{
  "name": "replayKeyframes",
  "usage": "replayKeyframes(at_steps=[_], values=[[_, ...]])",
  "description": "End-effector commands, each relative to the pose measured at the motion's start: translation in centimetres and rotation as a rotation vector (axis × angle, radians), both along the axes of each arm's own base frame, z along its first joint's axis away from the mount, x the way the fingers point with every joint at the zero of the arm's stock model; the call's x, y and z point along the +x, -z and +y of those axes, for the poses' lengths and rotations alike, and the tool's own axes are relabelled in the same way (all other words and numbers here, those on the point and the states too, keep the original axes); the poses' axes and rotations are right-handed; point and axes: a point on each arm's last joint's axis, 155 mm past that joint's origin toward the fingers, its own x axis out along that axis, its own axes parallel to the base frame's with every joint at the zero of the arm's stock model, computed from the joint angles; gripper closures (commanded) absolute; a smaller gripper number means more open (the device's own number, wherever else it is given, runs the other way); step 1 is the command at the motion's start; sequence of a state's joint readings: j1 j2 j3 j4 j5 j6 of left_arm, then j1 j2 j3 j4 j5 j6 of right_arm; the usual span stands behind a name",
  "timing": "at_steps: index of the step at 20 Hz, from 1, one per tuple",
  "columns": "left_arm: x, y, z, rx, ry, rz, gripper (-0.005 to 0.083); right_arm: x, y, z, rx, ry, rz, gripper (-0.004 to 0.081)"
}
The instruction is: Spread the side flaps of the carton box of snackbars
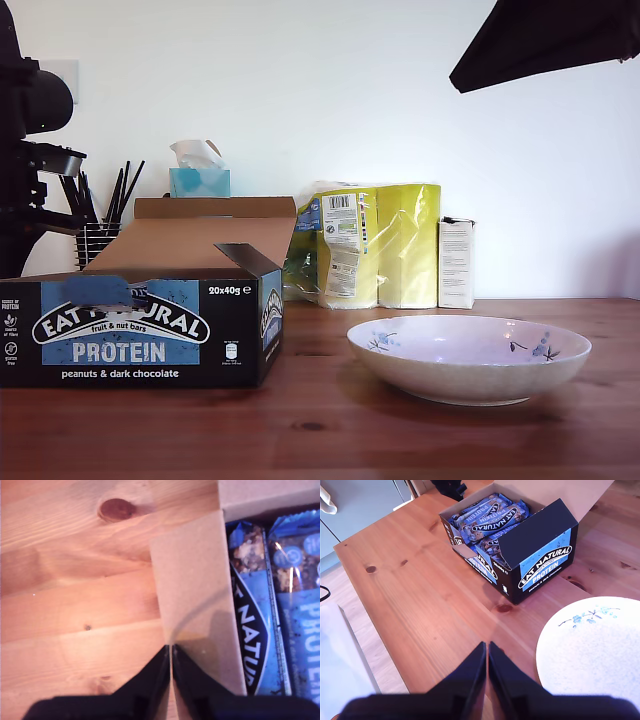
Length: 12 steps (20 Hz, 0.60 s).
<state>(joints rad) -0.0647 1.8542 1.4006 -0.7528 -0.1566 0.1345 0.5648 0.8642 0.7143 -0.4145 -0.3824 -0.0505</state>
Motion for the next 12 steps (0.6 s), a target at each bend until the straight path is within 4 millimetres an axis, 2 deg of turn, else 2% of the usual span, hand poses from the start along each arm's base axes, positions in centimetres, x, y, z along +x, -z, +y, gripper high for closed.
replayKeyframes(at_steps=[1, 4, 7, 9, 12], values=[[0.1, 0.9, 0.1, -0.004, 0.002, 0.013, 0.0793, 0.1, -0.4, 0.2, 0.004, -0.005, -0.011, 0.0783], [0.3, -0.2, -0.2, -0.018, 0.008, -0.019, 0.0793, 0.1, -0.3, 0.2, 0.003, -0.005, -0.010, 0.0783], [0.4, -2.4, -1.3, -0.073, 0.035, -0.068, 0.0793, 0.1, -0.4, 0.2, 0.004, -0.005, -0.009, 0.0783], [0.5, -4.3, -3.0, -0.145, 0.101, -0.116, 0.0793, 0.1, -0.4, 0.2, 0.005, -0.003, -0.009, 0.0783], [0.6, -7.2, -6.6, -0.292, 0.250, -0.192, 0.0793, 0.2, -0.4, 0.0, 0.004, 0.007, -0.008, 0.0783]])
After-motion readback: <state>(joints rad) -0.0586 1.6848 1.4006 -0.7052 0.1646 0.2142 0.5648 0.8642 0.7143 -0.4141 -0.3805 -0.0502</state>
